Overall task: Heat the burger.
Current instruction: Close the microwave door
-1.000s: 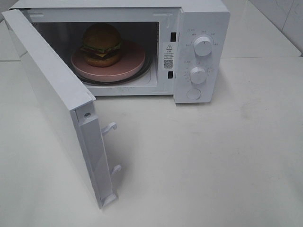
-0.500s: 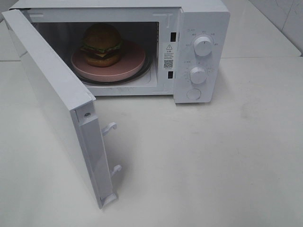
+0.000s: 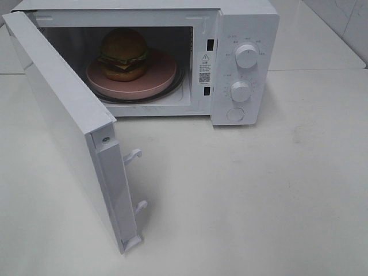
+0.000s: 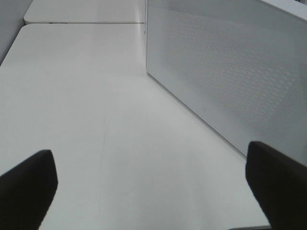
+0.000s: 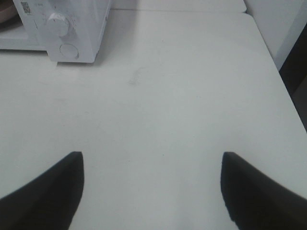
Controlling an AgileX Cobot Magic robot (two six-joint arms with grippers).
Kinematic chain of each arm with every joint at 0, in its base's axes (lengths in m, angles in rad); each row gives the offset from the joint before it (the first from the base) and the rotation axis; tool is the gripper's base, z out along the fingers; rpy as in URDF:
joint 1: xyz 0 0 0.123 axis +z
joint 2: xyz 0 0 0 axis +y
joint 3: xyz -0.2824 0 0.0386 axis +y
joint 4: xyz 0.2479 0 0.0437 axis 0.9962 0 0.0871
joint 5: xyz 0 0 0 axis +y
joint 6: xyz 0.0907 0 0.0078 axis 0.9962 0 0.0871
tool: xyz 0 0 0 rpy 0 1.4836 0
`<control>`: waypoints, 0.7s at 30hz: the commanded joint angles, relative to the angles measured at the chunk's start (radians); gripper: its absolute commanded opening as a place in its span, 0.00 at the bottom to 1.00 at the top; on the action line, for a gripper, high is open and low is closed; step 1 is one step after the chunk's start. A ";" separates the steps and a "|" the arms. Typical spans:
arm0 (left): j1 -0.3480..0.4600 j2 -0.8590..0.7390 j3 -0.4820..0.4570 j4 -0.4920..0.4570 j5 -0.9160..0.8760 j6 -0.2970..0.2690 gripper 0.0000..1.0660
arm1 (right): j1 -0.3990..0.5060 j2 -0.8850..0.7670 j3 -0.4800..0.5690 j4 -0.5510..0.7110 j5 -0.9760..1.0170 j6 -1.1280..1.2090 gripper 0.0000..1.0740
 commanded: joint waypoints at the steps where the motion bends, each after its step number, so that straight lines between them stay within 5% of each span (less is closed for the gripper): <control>1: 0.004 -0.006 0.000 0.000 -0.003 -0.003 0.94 | -0.006 -0.050 0.001 -0.002 0.006 0.013 0.71; 21: 0.004 -0.007 0.000 0.000 -0.003 -0.003 0.94 | -0.029 -0.049 0.001 0.002 0.006 0.008 0.71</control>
